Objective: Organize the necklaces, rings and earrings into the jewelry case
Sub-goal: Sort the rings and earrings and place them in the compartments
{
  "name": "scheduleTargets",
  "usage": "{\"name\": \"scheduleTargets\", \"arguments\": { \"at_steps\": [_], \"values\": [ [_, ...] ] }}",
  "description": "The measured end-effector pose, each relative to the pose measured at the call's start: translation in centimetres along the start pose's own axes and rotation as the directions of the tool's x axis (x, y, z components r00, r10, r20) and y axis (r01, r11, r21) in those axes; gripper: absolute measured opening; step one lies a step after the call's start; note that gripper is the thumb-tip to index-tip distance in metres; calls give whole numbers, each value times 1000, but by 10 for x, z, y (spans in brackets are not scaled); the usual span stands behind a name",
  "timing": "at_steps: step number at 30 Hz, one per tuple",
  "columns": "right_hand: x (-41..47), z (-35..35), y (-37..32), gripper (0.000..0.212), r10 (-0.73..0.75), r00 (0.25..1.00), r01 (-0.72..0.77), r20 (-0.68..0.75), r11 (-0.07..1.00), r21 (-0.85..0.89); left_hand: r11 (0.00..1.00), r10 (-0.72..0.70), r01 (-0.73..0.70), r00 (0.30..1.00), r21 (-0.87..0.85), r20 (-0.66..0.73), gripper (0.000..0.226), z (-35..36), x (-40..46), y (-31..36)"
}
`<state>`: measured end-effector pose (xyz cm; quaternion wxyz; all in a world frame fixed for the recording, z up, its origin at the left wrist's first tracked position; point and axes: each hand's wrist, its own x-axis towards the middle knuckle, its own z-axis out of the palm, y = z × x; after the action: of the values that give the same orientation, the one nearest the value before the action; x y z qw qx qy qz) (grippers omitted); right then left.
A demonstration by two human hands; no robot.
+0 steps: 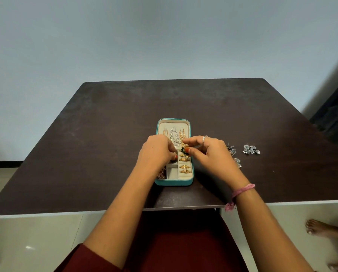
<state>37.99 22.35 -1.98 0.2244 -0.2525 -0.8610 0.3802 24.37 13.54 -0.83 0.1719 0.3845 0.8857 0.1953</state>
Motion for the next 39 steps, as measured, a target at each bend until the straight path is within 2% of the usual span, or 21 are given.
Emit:
{"name": "scheduleTargets", "arguments": {
  "at_steps": [5,11,14,17,24,35,39],
  "values": [
    [5,6,-4,25,47,998,-45,45,998,-41,991,-20,14,999,-130,-47,25,3,1,-9],
    [10,11,-16,23,20,998,-15,66,997,-82,961,10,-42,993,-272,-121,7,-9,-3,-19],
    [15,16,-21,22,36,994,-26,105,995,-95,931,-26,-46,981,-361,-190,4,-15,-6,-26],
    [17,21,-22,21,51,987,-32,152,992,-126,925,-73,-28,966,-380,-247,5,-17,-9,-35],
    [15,28,-21,21,86,973,-19,216,955,-296,910,-143,93,985,-404,-96,10,3,-13,-55],
    [28,22,-28,24,106,952,41,286,885,-463,875,-179,125,981,-468,-73,12,8,-17,-57],
    [30,23,-28,21,112,956,12,270,908,-419,880,-177,138,983,-454,-45,12,5,-18,-56]
  ]
}}
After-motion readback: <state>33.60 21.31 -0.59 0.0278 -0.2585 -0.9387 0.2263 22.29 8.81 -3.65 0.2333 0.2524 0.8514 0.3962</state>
